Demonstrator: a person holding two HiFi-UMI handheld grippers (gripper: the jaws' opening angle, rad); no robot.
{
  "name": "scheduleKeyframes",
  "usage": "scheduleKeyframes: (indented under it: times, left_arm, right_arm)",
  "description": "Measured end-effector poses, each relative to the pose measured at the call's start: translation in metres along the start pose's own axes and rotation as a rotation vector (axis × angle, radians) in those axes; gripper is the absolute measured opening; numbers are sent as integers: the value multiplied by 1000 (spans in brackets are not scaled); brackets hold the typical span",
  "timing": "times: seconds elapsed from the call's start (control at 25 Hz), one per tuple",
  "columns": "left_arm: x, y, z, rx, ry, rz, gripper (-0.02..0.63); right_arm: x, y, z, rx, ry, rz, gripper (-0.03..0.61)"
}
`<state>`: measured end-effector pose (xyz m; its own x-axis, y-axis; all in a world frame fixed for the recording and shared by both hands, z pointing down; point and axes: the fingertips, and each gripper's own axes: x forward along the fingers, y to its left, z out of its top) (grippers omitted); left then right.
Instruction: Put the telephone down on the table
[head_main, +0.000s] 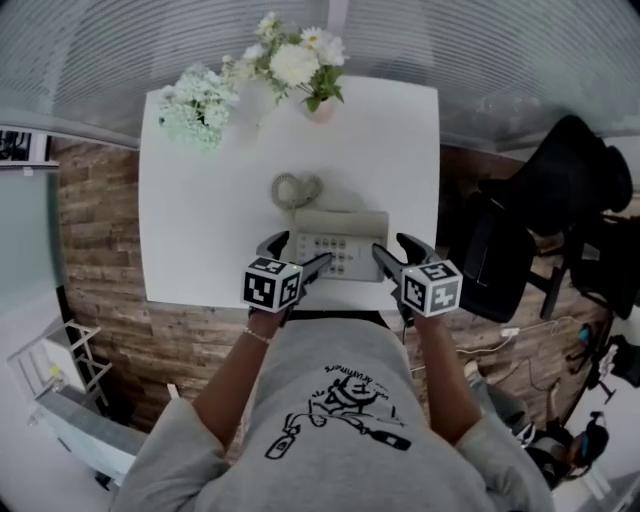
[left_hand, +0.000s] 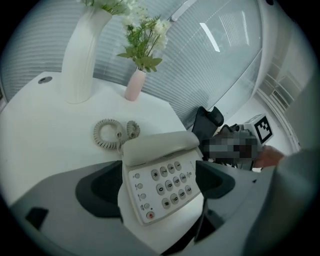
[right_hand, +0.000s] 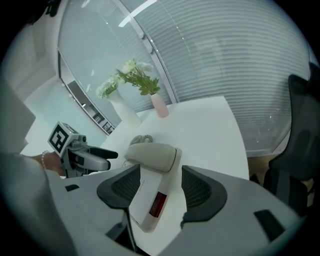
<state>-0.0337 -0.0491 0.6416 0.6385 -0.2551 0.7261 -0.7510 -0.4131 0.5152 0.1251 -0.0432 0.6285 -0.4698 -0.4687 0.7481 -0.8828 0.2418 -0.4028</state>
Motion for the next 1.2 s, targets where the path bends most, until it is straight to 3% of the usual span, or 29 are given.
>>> scheduleKeyframes:
  times: [0.24, 0.52, 0.76, 1.0, 1.2]
  left_arm:
    - [-31, -32, 49, 129, -164, -53, 405]
    - [-79, -89, 99, 357, -367, -105, 256]
    - [-126, -135, 134, 395, -545, -206, 168]
    - [-167, -175, 150, 446, -636, -289, 49]
    - [-199, -201, 165, 496, -704, -327, 28]
  right_arm:
    - [-33, 33, 43, -174, -147, 0, 198]
    - [-68, 67, 85, -285, -306, -7, 121]
    - [-111, 109, 123, -352, -432, 41, 89]
    - [-156, 151, 153, -423, -512, 60, 89]
    - [-189, 177, 173, -409, -594, 113, 73]
